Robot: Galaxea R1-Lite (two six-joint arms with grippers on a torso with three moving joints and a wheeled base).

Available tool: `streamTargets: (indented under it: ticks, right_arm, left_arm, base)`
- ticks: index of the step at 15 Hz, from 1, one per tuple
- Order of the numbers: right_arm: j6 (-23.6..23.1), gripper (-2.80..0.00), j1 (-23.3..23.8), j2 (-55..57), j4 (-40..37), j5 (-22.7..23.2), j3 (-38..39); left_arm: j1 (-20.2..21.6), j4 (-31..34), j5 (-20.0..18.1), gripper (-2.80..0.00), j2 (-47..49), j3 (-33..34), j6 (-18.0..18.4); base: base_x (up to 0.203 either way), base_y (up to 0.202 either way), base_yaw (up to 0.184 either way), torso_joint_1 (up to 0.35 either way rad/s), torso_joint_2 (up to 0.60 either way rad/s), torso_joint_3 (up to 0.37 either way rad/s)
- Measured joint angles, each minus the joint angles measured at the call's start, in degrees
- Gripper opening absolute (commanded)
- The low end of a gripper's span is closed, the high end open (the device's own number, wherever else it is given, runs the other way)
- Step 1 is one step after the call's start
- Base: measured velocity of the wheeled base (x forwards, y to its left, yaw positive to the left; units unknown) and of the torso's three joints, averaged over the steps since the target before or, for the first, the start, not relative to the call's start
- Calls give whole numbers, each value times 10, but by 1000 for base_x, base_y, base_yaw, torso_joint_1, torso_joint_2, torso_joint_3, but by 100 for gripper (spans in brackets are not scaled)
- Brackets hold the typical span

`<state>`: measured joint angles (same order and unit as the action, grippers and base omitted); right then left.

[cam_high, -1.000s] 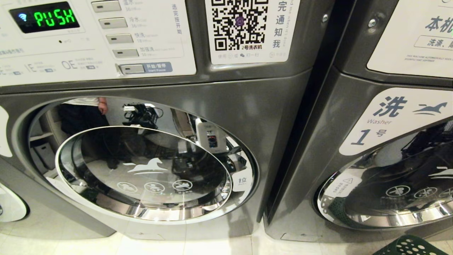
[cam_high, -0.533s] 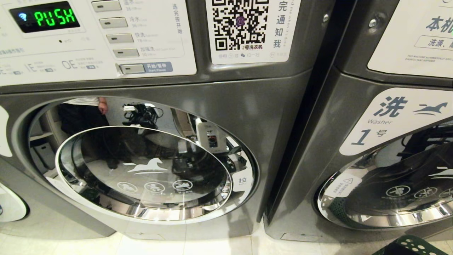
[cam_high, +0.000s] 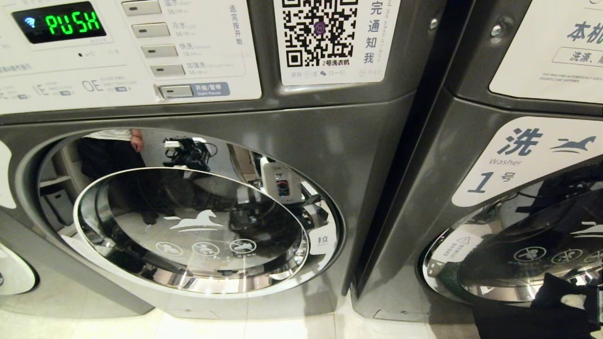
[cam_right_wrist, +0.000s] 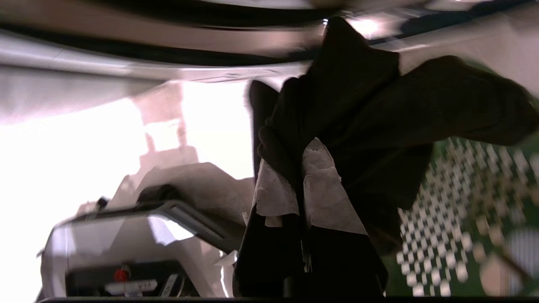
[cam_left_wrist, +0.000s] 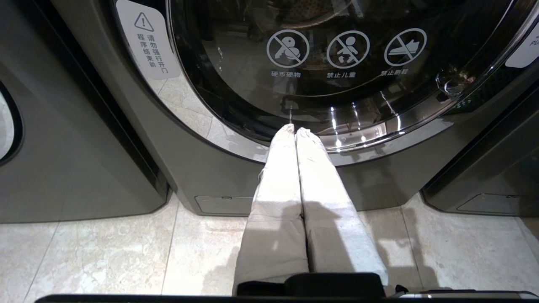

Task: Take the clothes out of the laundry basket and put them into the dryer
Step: Take the clothes out of the basket, then put the clothes in the dryer

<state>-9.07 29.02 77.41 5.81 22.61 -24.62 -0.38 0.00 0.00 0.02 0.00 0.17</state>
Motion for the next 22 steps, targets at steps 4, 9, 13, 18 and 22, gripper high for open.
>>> streamTargets:
  ticks: [4, 9, 13, 18, 22]
  right_arm:
    - [25, -280, -171, -91, 6, -52, 41]
    - [61, -280, -355, -282, 4, -190, 166]
    - [84, -280, -388, -413, -37, -275, 216]
    - [67, -280, -317, -536, -57, -231, 237]
    - [23, -280, -299, -678, -71, -204, 240]
  left_arm:
    - [0, 0, 0, -280, 0, 0, 0]
    - [0, 0, 0, -280, 0, 0, 0]
    - [0, 0, 0, -280, 0, 0, 0]
    - [0, 0, 0, -280, 0, 0, 0]
    - [0, 0, 0, -280, 0, 0, 0]
  base:
    - [0, 0, 0, 0, 0, 0]
    - [0, 0, 0, 0, 0, 0]
    - [0, 0, 0, 0, 0, 0]
    - [0, 0, 0, 0, 0, 0]
    - [0, 0, 0, 0, 0, 0]
